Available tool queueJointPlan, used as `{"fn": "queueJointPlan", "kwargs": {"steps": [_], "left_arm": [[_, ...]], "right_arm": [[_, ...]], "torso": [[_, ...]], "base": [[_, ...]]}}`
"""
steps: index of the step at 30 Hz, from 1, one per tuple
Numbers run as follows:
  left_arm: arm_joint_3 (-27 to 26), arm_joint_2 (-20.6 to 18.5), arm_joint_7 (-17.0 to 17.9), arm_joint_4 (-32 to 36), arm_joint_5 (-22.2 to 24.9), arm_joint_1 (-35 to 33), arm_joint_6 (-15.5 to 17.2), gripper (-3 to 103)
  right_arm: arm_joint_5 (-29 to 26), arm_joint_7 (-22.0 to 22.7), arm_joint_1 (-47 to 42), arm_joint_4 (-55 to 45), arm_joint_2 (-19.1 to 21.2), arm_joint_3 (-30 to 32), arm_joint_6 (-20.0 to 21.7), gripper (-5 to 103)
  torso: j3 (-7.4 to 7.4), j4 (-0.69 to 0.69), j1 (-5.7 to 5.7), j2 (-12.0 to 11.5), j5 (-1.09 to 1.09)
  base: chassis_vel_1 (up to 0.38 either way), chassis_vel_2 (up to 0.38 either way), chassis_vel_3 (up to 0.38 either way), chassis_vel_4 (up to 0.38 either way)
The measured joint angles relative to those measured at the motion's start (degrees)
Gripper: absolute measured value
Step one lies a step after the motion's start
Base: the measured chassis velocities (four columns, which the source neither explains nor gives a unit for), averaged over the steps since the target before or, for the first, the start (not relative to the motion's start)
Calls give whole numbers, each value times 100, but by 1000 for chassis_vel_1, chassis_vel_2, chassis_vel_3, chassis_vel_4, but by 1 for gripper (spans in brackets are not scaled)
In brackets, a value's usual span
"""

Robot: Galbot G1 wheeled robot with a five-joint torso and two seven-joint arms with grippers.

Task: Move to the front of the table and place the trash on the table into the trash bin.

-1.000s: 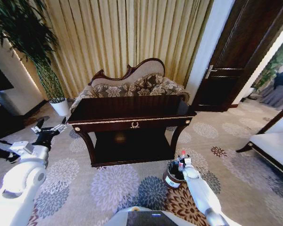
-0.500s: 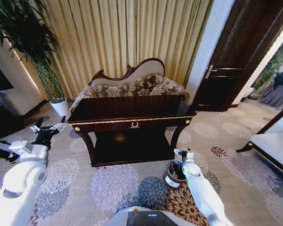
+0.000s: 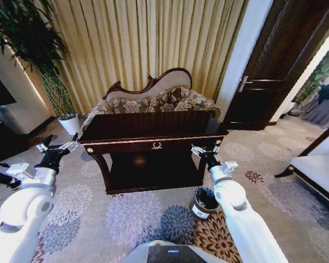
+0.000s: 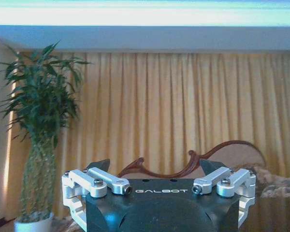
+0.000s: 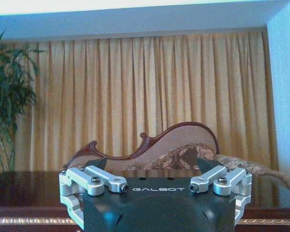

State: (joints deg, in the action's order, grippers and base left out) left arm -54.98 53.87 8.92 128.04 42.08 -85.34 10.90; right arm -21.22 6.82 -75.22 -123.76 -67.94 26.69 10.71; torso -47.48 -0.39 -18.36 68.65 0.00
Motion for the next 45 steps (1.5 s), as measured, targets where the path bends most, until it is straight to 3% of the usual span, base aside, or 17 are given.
{"fn": "queueJointPlan", "kwargs": {"steps": [21, 45], "left_arm": [[82, -155, -120, -12, 6, 40, -16, 100], [106, -133, -245, -6, -17, 6, -43, 100]], "right_arm": [[294, -2, -75, 109, -88, 143, 36, 100], [408, -2, -45, 322, -200, 253, -20, 100]], "torso": [[-1, 1, -1, -2, -1], [-1, 1, -1, -1, 0]], "base": [[10, -11, -13, 11], [148, -142, -149, 146]]}}
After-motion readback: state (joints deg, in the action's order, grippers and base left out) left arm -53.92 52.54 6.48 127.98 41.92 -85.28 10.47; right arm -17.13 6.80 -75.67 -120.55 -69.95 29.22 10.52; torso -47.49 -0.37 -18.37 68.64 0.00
